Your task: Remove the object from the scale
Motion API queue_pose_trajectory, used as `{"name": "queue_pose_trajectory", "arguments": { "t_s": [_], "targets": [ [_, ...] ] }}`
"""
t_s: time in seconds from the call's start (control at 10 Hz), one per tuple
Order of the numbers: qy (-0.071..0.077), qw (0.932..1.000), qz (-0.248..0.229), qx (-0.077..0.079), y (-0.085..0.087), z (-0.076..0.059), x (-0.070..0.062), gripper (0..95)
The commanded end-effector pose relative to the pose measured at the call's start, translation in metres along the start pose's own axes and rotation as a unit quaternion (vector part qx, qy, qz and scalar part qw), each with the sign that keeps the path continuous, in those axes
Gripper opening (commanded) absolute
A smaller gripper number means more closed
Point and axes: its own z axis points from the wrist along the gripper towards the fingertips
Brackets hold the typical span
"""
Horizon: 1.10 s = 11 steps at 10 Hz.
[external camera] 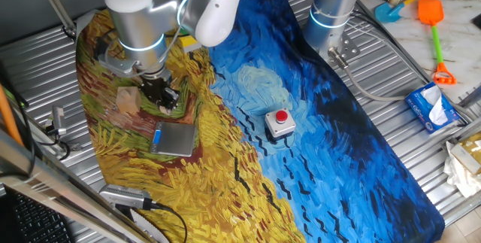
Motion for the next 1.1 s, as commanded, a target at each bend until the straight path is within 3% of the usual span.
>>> {"name": "queue_pose_trajectory", "arguments": {
  "t_s": [0.1,0.6,0.8,1.0,1.1],
  "targets": [
    [-0.005,1.0,-0.001,-0.001,-0.001,0.005,0.001,0.0],
    [-0.01,0.9999,-0.009,0.0,-0.005,0.013,0.006,0.0],
    [0.004,0.9999,-0.013,-0.003,-0.005,0.015,0.007,0.0],
    [0.006,0.9998,-0.019,0.001,-0.005,0.018,0.007,0.0],
    [0.006,0.9998,-0.02,0.002,-0.005,0.019,0.007,19.0]
  ]
}}
